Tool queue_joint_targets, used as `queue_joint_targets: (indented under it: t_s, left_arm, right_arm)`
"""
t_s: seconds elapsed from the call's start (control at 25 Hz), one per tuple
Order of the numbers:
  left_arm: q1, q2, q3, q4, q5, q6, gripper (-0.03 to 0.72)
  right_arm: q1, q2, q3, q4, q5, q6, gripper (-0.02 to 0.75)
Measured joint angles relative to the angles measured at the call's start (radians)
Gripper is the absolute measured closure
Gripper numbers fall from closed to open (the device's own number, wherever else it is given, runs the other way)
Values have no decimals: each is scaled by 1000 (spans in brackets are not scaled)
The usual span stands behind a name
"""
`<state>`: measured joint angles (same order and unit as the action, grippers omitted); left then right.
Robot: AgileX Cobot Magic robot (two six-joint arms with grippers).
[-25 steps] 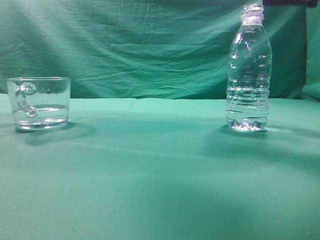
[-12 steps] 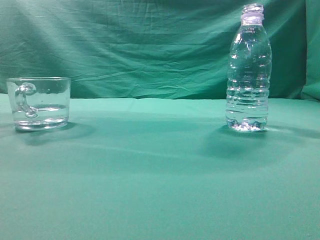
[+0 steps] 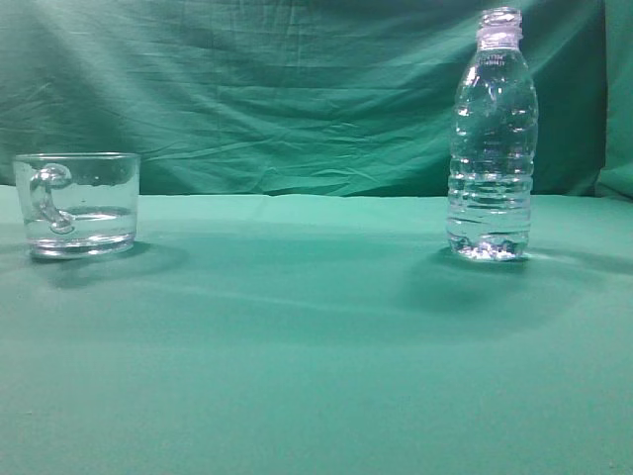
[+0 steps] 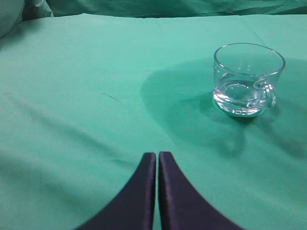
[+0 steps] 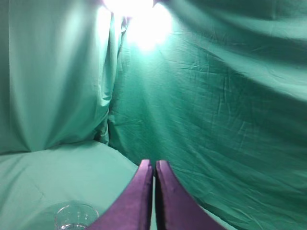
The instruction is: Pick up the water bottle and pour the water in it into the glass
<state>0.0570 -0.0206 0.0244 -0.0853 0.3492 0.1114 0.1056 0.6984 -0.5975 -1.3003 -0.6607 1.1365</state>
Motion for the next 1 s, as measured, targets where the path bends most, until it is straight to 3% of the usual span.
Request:
queue_joint_targets:
  t_s: [0.16,0.32,0.52,0.64,0.8,1.0]
  left_arm:
    - [0,0,0,0,0,0,688]
    - [0,0,0,0,0,0,688]
    - [0,0,0,0,0,0,688]
    - [0,0,0,0,0,0,688]
    - [0,0,0,0,0,0,688]
    - [0,0,0,0,0,0,688]
  right_arm:
    - [0,-6,0,-8,2,2,738]
    - [0,-6,0,200,97,14,738]
    - [0,-6,0,464,426,12,738]
    - [0,-6,0,528,630,-35,738]
    - [0,-57,0,604,695,-313,738]
    - [0,-236,63,860,695,-789,738]
